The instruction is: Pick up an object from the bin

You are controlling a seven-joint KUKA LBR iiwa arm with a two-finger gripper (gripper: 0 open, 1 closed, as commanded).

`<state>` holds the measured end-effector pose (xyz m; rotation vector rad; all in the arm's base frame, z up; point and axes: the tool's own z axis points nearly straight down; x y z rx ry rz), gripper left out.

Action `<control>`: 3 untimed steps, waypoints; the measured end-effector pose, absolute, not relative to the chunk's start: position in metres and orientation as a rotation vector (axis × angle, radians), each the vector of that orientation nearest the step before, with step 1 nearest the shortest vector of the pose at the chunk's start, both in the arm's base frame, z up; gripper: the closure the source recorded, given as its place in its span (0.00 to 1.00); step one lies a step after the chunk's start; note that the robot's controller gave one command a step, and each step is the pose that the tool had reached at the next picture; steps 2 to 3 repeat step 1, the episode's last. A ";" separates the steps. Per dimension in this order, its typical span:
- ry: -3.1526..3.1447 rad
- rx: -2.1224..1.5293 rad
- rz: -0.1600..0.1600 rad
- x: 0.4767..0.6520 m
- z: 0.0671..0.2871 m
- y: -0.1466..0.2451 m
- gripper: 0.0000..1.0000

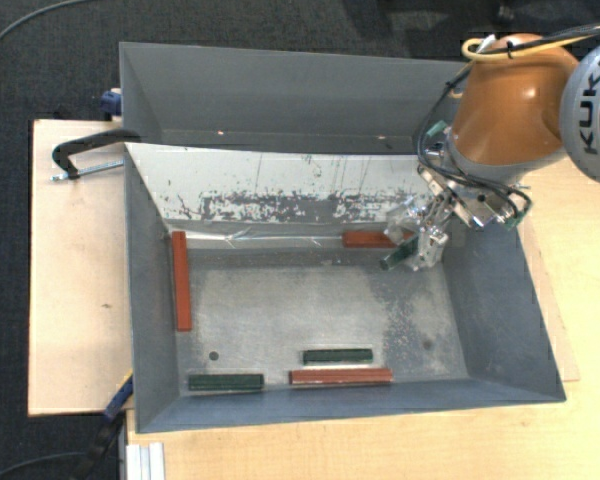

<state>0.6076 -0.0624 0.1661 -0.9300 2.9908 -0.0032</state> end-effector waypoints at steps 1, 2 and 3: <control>2.993 -0.927 -0.003 0.609 0.179 -0.062 1.00; 2.993 -0.927 -0.003 0.609 0.179 -0.062 1.00; 2.993 -0.927 -0.003 0.609 0.179 -0.062 1.00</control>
Offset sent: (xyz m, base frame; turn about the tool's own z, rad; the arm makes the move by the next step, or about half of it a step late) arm 0.0000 0.0001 0.0106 0.0000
